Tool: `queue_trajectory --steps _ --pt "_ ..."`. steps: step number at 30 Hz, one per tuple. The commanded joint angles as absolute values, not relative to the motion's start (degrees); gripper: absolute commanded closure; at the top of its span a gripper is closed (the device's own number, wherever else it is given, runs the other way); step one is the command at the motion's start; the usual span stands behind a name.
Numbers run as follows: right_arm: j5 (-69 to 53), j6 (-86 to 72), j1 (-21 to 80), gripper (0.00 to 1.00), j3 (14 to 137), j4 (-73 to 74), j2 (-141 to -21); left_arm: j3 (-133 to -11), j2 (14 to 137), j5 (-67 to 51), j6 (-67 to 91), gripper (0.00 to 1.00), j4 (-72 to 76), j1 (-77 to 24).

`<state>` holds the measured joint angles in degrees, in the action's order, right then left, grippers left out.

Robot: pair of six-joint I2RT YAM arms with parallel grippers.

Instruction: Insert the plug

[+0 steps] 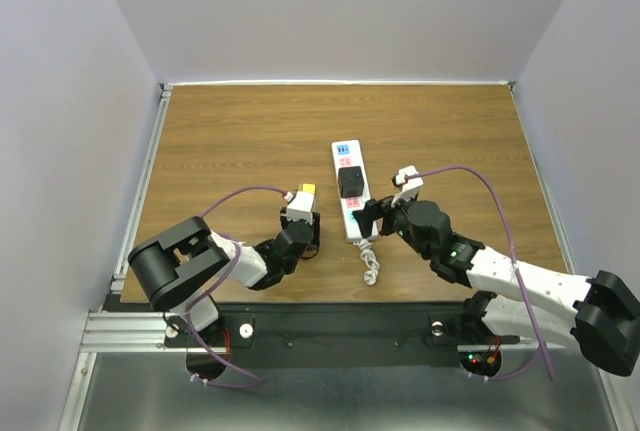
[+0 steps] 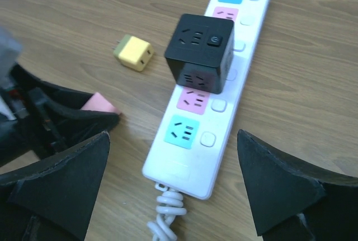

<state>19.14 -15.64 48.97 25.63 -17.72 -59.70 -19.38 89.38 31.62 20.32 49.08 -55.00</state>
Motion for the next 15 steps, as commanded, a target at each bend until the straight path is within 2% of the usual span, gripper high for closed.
queue_trajectory --steps 1,2,8,15 --pt "12.3 -16.9 48.9 0.0 25.1 -18.5 -56.4 -18.4 89.3 29.9 17.7 0.91 54.0 -55.2" --pt "9.0 -17.1 49.0 0.0 24.8 -19.2 -56.1 -18.0 88.6 28.6 16.5 1.0 54.6 -55.2" --pt "-1.5 -19.1 49.0 0.01 25.1 -22.7 -58.7 -11.4 81.4 18.9 10.3 1.0 65.5 -56.5" --pt "-5.7 -23.8 49.0 0.03 25.8 -26.4 -63.5 -7.5 73.7 12.5 2.6 1.0 71.1 -62.1"
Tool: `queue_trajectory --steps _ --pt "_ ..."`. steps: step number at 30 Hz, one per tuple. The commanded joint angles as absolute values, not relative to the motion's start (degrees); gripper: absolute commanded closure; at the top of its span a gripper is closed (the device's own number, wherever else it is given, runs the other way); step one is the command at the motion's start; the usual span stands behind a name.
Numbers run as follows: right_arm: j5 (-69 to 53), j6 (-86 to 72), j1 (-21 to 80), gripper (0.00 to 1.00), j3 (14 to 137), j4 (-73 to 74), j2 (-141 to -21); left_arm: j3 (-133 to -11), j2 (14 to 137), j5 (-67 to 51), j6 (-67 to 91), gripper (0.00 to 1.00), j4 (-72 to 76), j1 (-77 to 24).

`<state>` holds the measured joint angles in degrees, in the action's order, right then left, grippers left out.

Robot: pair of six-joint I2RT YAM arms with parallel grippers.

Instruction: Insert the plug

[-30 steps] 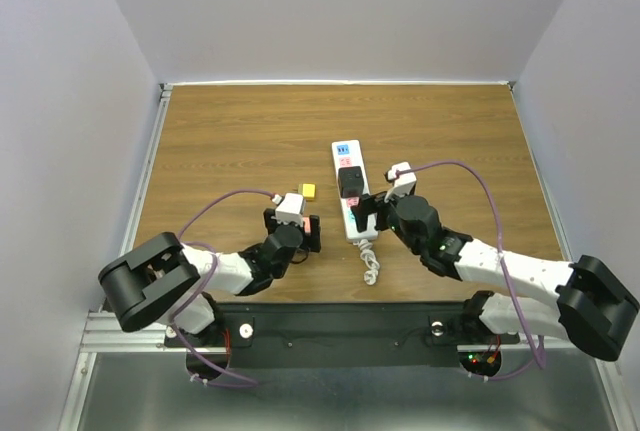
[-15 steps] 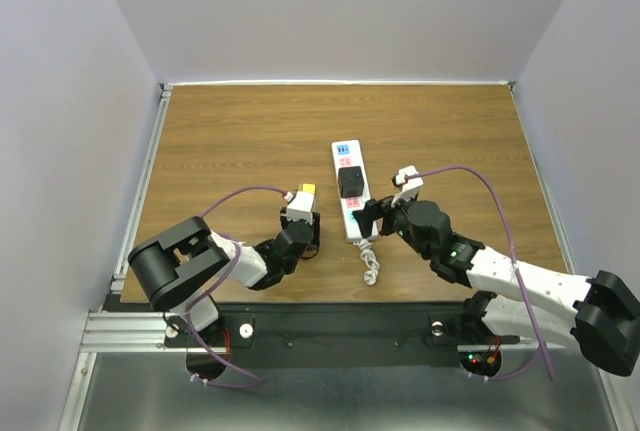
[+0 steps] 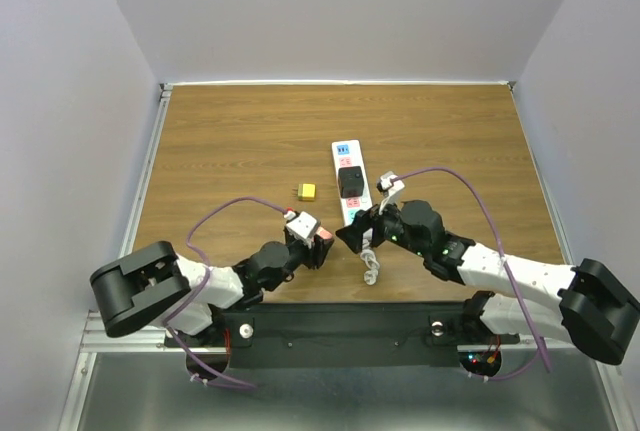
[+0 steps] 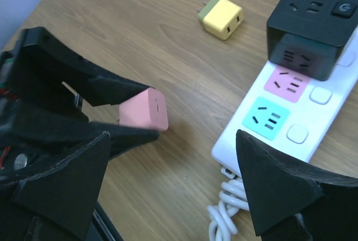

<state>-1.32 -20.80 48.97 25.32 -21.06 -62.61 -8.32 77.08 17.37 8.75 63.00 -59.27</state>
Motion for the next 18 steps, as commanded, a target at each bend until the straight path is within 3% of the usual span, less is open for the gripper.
queue_trajectory --steps 1,18 --pt "-6.2 -24.9 49.0 0.04 25.8 -27.1 -64.0 -6.9 73.0 12.0 0.9 1.0 71.8 -62.7" --pt "-16.7 -29.7 49.0 0.11 25.3 -34.0 -71.0 -5.3 66.2 15.3 -6.7 1.0 73.4 -68.7"
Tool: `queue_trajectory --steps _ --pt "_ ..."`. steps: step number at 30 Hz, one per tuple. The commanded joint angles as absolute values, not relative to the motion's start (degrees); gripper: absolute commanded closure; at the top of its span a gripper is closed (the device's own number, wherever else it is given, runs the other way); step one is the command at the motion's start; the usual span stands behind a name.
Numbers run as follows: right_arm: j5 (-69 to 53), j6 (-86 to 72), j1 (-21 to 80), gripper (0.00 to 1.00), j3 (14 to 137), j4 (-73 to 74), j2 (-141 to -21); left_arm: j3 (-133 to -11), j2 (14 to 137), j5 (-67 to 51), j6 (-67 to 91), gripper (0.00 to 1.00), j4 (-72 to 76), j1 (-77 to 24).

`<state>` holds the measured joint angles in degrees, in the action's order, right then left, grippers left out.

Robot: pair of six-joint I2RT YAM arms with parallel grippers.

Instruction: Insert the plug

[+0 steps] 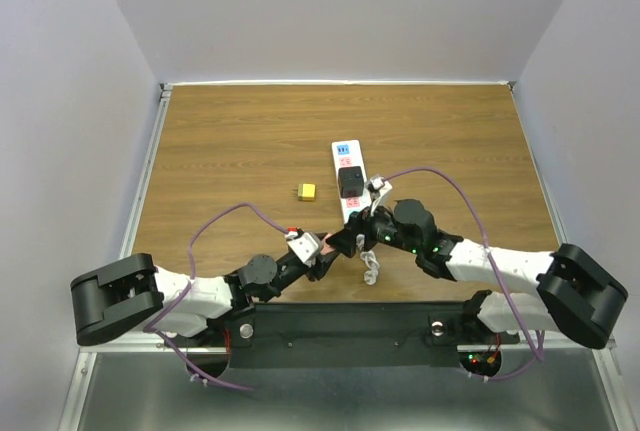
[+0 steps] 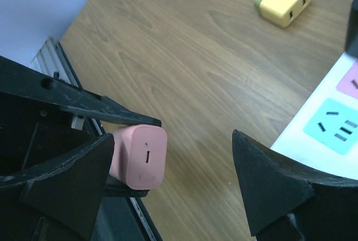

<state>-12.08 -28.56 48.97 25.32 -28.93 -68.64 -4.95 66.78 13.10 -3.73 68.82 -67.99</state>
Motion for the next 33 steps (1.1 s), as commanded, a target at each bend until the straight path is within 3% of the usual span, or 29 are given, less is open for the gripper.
queue_trajectory --steps 1,7,10,18,20,21,23,27,30,31,33 --pt "-18.2 -30.0 49.0 0.14 25.2 -35.0 -72.2 -5.4 66.2 15.7 -6.9 1.0 73.4 -68.8" --pt "-20.9 -30.6 49.0 0.27 24.3 -36.8 -73.2 -5.2 65.4 16.9 -7.5 1.0 73.5 -68.9" --pt "-24.2 -31.0 49.0 0.39 24.0 -38.8 -73.5 -5.2 65.4 16.9 -7.6 1.0 73.7 -69.0" --pt "-30.2 -30.9 49.0 0.78 24.8 -41.6 -77.3 -5.8 65.8 19.9 -8.8 1.0 74.0 -69.0" --pt "-30.7 -31.0 49.1 0.97 24.0 -42.4 -76.7 -5.9 65.7 20.9 -9.1 1.0 74.2 -69.0" --pt "-30.6 -31.1 49.1 1.0 23.6 -42.7 -76.3 -5.9 65.6 21.9 -9.1 1.0 74.3 -69.0" --pt "-30.6 -30.9 49.0 0.99 23.0 -43.2 -74.1 -6.0 65.2 23.1 -9.3 0.92 74.1 -69.0" --pt "-24.9 -29.1 49.0 1.0 21.1 -41.9 -66.9 -5.8 63.8 24.3 -8.6 0.34 73.5 -69.0" --pt "-16.1 -25.5 49.0 0.99 21.7 -34.7 -60.6 -4.9 62.6 23.3 -8.1 0.25 73.6 -69.0" --pt "-13.8 -24.4 49.0 1.0 22.5 -32.7 -59.3 -4.7 62.2 22.9 -7.8 0.18 73.7 -69.0" --pt "-7.1 -22.0 49.0 1.0 23.1 -29.1 -56.0 -4.3 61.6 21.1 -7.8 0.14 73.8 -69.0"
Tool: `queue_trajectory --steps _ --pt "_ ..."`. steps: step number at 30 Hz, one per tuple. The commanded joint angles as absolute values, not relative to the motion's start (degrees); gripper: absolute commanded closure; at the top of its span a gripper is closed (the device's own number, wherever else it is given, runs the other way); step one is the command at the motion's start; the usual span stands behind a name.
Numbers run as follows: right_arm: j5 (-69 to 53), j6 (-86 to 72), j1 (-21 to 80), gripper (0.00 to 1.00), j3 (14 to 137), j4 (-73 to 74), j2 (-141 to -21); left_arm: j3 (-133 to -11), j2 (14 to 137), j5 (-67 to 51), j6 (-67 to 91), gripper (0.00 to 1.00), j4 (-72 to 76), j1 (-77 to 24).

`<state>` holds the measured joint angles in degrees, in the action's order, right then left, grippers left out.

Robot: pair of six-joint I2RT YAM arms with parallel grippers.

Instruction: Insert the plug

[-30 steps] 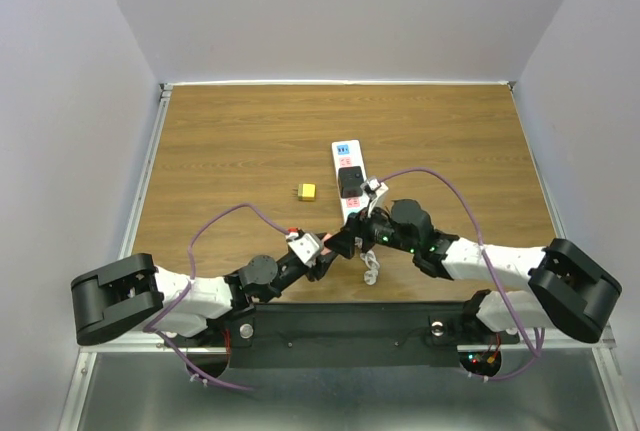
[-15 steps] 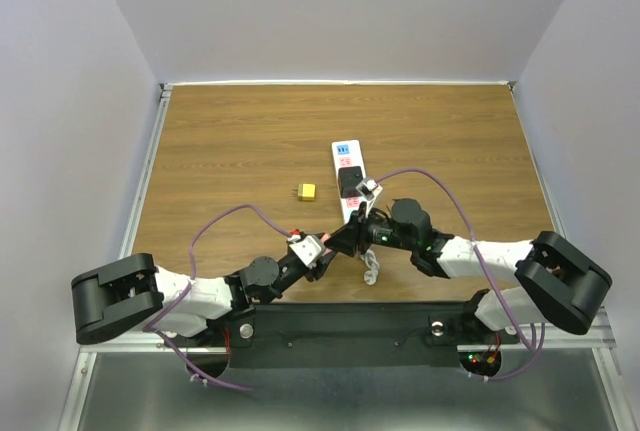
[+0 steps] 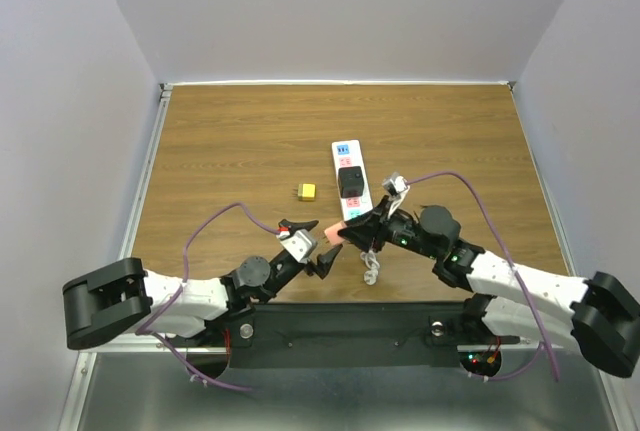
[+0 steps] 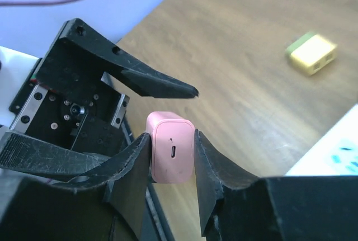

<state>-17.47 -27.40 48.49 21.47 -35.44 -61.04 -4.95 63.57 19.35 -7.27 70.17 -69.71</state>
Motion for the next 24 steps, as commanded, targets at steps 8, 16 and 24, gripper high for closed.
queue_trajectory --steps 8,16,24 --pt "12.3 -14.2 49.0 1.0 25.1 -21.9 -54.1 -4.6 59.5 16.3 -7.1 0.1 72.7 -68.8" --pt "19.9 -10.0 49.0 1.0 27.7 -21.6 -63.0 -11.2 57.1 7.0 2.5 0.08 63.4 -49.2" --pt "23.0 -9.5 49.0 1.0 35.7 -18.5 -74.0 -25.3 65.0 -2.7 8.3 0.07 55.1 -33.1"
